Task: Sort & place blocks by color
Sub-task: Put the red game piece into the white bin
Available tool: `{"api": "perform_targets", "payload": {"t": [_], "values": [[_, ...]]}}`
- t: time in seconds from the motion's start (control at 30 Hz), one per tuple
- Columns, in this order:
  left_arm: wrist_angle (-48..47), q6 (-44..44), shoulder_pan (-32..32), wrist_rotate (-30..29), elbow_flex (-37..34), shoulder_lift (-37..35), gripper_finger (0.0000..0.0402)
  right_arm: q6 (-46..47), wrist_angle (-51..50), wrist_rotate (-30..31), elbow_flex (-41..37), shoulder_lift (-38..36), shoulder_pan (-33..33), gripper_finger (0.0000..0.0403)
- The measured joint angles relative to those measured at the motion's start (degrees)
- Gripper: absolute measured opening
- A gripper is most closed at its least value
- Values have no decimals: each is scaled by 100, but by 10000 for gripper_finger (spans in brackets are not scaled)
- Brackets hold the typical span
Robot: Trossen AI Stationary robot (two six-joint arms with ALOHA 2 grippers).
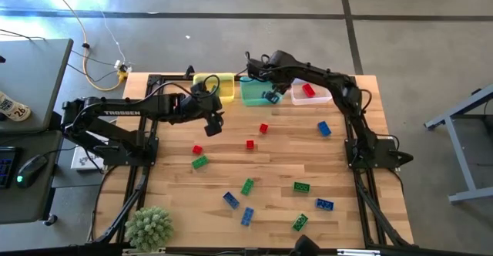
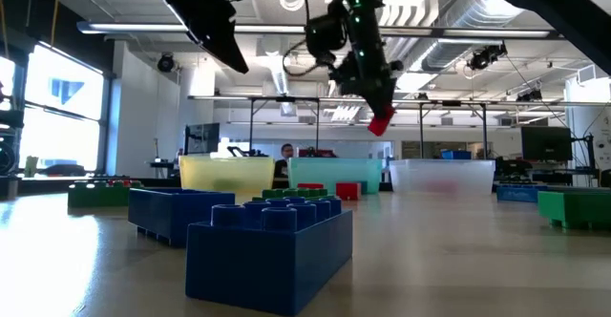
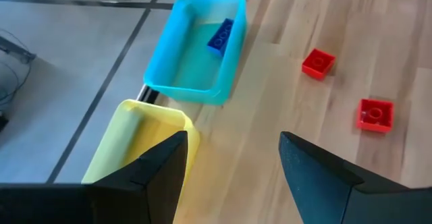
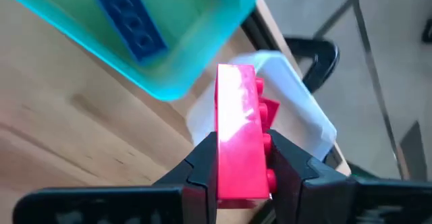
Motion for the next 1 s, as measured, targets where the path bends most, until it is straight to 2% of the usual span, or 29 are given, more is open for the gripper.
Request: {"api": "perform_targets", "payload": {"t": [0.27,0.5,0.9,1.0], "values": [[0,-191,0,33,0,0,223,1,-5,311,-807,0,-387,73],[0,-195,0,26,0,0,223,3,1,284,-884,-2,-766,73],[2,-190,0,20,0,0,223,-512,247,-1211,-884,-2,-1536,76],[2,-179,0,19,0,0,223,-691,285,-1370,-884,-2,-1654,89]]}}
